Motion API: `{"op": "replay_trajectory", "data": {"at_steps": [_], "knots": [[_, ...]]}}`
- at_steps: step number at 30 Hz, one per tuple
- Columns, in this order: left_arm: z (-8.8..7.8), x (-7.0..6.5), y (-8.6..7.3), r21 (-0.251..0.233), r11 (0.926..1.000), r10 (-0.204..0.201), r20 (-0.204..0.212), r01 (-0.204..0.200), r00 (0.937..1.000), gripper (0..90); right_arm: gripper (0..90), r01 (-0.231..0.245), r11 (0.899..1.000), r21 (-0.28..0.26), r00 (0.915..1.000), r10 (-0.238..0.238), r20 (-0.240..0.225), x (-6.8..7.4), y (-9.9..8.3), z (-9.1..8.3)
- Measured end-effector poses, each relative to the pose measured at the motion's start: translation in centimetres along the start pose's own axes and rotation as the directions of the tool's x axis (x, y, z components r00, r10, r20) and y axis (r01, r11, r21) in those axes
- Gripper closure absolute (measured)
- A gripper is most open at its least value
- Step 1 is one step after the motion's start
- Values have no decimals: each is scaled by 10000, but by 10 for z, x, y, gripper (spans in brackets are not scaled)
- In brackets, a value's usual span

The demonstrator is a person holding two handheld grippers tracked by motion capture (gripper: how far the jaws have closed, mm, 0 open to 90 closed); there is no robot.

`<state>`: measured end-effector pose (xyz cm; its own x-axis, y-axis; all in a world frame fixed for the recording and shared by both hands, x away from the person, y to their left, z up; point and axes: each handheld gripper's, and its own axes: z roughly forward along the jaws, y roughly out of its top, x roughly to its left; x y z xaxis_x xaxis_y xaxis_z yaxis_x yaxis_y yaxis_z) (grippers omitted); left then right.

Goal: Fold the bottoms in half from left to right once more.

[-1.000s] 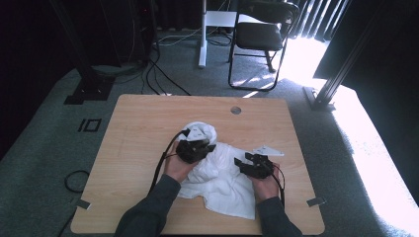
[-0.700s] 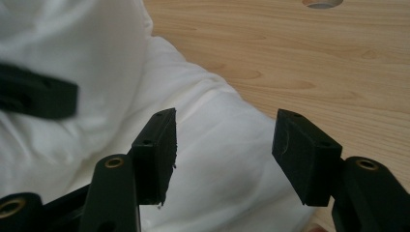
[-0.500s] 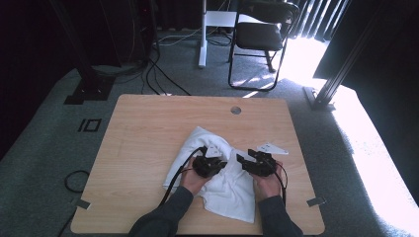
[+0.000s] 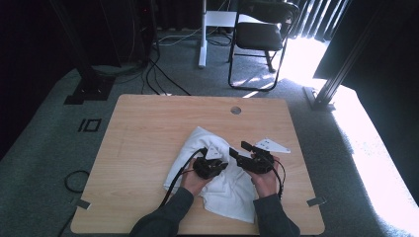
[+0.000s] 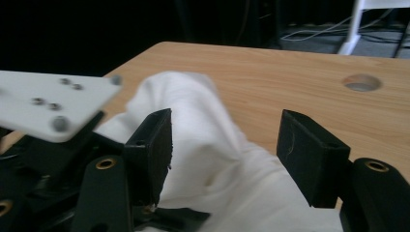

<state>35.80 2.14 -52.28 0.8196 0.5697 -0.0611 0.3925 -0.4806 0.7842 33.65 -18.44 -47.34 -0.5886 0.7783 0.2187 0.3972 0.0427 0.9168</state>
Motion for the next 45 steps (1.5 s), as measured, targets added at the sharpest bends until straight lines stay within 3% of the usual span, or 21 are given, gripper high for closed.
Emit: {"op": "replay_trajectory", "data": {"at_steps": [2, 3, 4, 5, 7, 10, 13, 14, 17, 18, 19, 21, 26, 27, 28, 29, 34, 37, 41, 44, 45], "knots": [[-1, 0, 0, 55, 10000, 50, 35, -50, 10000, 797, 388, 271, 9987, 440, 9995, -265, -155, 4, 0, 7], [-2, -2, 1, 48, 10000, 83, 213, -84, 9997, 748, 476, 612, 9944, 857, 9980, -622, 90, 5, -3, 17], [-2, -2, 1, 48, 10000, 83, 213, -84, 9997, 719, 476, 612, 9944, 857, 9980, -622, 90, 5, -3, 17], [-7, -5, 1, -25, 9997, 244, 411, -243, 9989, 682, 604, 540, 9908, 1240, 9984, -556, 92, 1, -7, 28], [-16, -8, 3, -217, 9994, 299, 654, -285, 9974, 617, 713, 392, 9872, 1549, 9985, -448, 327, -5, -11, 36], [-31, -11, 6, -682, 9966, 511, 869, -452, 9949, 590, 789, 221, 9849, 1719, 9987, -296, 412, -10, -14, 42], [-68, -5, 12, -1943, 9808, 458, 1395, -180, 9892, 561, 812, 128, 9805, 1962, 9970, -275, 723, -14, -16, 46], [-68, -5, 12, -1943, 9808, 458, 1395, -180, 9892, 558, 812, 128, 9805, 1962, 9970, -275, 723, -14, -16, 46], [-95, 16, 15, -2676, 9634, 39, 687, 147, 9976, 563, 814, -30, 9774, 2116, 9960, -161, 884, -21, -19, 46], [-98, 23, 15, -2647, 9640, -168, 318, 246, 9994, 563, 814, -30, 9774, 2116, 9960, -161, 884, -21, -19, 46], [-99, 35, 14, -2363, 9708, -555, -514, 419, 9971, 570, 814, -87, 9771, 2125, 9959, -106, 898, -22, -20, 46], [-90, 61, 8, -1514, 9831, -1215, -1177, 1032, 9856, 598, 822, -193, 9735, 2277, 9949, -39, 1009, -26, -23, 46], [-65, 69, -2, -501, 9908, -1295, -859, 1255, 9878, 594, 791, -277, 9668, 2538, 9937, -11, 1125, -28, -25, 47], [-62, 67, -2, -520, 9892, -1414, -868, 1373, 9861, 588, 614, -491, 9640, 2613, 9913, 149, 1311, -29, -25, 45], [-62, 67, -2, -520, 9892, -1414, -868, 1373, 9861, 582, 614, -491, 9640, 2613, 9913, 149, 1311, -29, -25, 45], [-60, 63, -3, -622, 9855, -1630, -845, 1581, 9830, 580, 503, -725, 9669, 2448, 9866, 335, 1599, -28, -23, 37], [-52, 54, -6, -356, 9909, -1331, -1089, 1299, 9851, 581, 401, -803, 9774, 1955, 9849, 476, 1665, -19, -20, 13], [-50, 49, -6, -458, 9901, -1374, -1344, 1324, 9814, 576, 332, -269, 9870, 1586, 9917, 64, 1288, 7, -19, -9], [-51, 47, -6, -559, 9877, -1525, -1313, 1463, 9795, 570, 348, 375, 9910, 1288, 9959, -477, 772, 25, -13, -13], [-50, 45, -6, -593, 9869, -1565, -1329, 1497, 9787, 570, 375, 1133, 9813, 1554, 9920, -1205, 375, 41, -11, -4], [-50, 45, -6, -590, 9865, -1591, -1318, 1525, 9784, 570, 402, 1221, 9629, 2405, 9897, -1364, 438, 45, -18, 9]]}}
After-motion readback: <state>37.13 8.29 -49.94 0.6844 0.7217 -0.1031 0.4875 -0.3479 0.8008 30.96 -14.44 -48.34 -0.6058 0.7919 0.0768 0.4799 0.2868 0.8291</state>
